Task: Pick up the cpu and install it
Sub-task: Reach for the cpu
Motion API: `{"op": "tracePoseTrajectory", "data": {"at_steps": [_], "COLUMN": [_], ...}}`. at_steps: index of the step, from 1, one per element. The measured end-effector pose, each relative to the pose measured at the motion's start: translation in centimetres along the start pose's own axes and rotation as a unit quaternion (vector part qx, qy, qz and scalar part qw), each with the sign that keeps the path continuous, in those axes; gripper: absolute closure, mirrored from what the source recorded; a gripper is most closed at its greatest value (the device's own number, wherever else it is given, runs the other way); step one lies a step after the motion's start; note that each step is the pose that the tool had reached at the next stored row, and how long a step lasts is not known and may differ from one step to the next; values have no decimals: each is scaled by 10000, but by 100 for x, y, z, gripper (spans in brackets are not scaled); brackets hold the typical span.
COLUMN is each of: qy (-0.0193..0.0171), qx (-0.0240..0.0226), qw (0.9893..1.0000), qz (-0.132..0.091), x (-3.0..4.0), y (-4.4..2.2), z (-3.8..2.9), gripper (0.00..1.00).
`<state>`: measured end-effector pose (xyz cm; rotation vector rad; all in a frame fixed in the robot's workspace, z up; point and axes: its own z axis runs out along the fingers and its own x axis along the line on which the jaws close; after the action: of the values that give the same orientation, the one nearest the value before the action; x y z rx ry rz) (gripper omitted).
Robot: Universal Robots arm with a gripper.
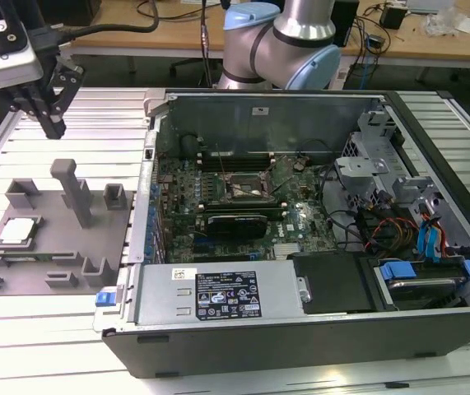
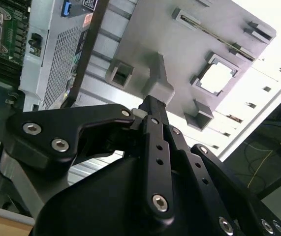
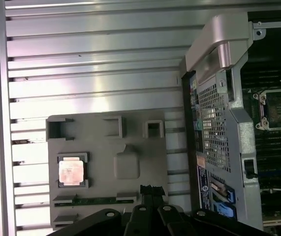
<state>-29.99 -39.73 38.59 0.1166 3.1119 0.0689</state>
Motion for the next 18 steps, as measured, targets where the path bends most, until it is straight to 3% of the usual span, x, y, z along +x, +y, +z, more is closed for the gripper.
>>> {"op": "tracePoseTrajectory", "data": {"at_steps": [8,18], "qy": [0,-4], "qx": [0,-1], "qw": [10000,10000], "qz": [-1,-1], "x": [148,451], "y": [-16,-42], "z": [106,309], "gripper": [89,89]}}
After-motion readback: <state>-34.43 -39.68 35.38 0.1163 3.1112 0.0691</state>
